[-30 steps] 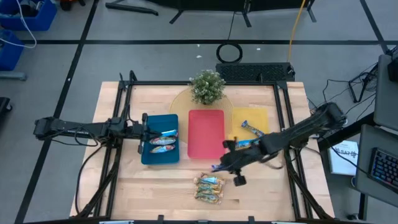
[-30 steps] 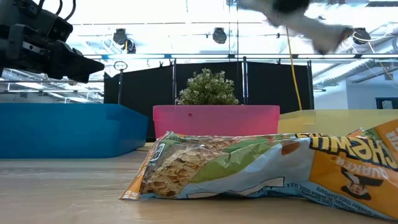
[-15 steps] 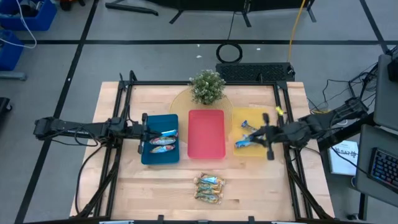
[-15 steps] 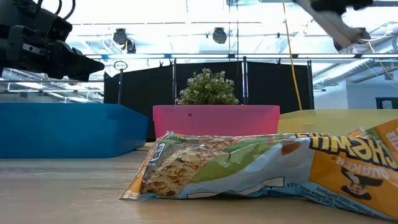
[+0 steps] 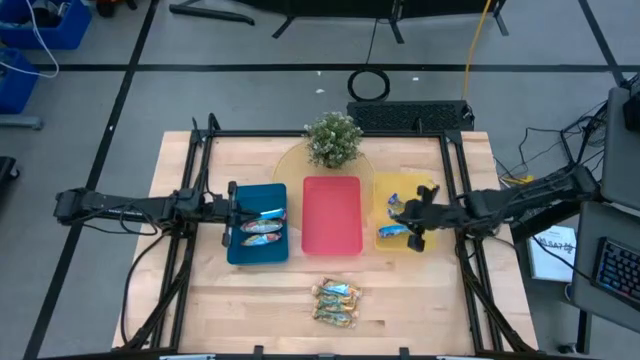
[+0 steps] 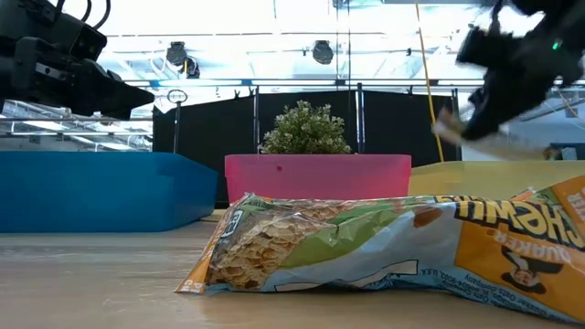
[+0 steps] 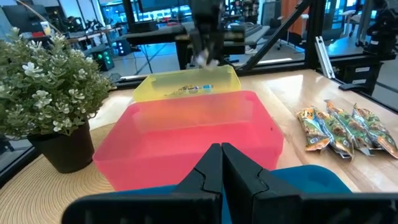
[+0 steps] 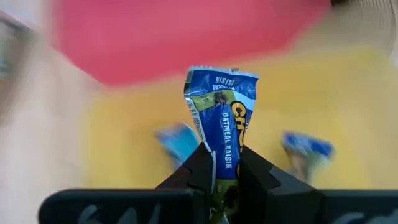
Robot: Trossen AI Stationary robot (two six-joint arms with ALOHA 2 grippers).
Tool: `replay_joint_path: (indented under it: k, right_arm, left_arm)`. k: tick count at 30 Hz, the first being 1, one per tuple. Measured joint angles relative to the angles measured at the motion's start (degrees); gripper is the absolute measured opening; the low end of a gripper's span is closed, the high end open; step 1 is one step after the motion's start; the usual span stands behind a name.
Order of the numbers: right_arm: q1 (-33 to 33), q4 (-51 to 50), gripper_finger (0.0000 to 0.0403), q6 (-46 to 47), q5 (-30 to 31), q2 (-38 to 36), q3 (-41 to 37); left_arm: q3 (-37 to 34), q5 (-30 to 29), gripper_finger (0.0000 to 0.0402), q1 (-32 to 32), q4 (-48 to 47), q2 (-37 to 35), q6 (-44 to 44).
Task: Pick and place Granola Bars by type
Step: Put the blue granola bar into the yellow bin, then put the yellow granola bar into the red bin
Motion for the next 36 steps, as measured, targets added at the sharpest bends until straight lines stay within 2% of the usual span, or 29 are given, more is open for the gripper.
replay_joint_path:
  k: [5,9,13,18,23,26,29,33,36]
  right_arm:
    - [-4.7,-3.5,0.0044,0.1,-0.4,7.5,0.0]
    - [-6.6,-1.2,0.0065,-3.9,-5.2,10.0,0.1]
    - [-6.8,1.8,0.0108,-4.8,-5.7,10.1,0.1]
    - [-6.8,1.5,0.0167,-4.4,-1.9,9.1,0.1]
    - [-6.8,2.5,0.0192,-5.5,-1.5,6.1,0.2]
    - [-6.8,-1.1,0.0187,-8.9,-1.4,2.2,1.2]
    - [-6.8,-2.3,0.0165,-9.4,0.0,-3.3,1.4]
    - [-6.3,2.9,0.0117,-12.2,3.0,-11.3,1.3]
    - [-5.1,13.0,0.0072,-14.9,7.7,-15.6,-1.1]
  left_arm:
    - [0.0,-0.1,0.0010,0.0,-0.1,0.0,0.0]
    - [0.0,-0.1,0.0010,0.0,-0.3,0.0,0.0]
    - [0.0,-0.1,0.0010,0.0,-0.3,0.0,0.0]
    - [0.0,-0.1,0.0010,0.0,-0.3,0.0,-0.2]
    - [0.0,-0.2,0.0010,0.0,-0.3,0.0,-0.7]
    - [0.0,-0.6,0.0010,0.0,-0.3,0.0,-1.0]
    - [0.0,-0.7,0.0010,0.0,-0.3,0.0,-2.0]
    - [0.0,-0.7,0.0010,0.0,-0.3,0.0,-2.1]
    - [0.0,-0.7,0.0010,0.0,-0.3,0.0,-2.2]
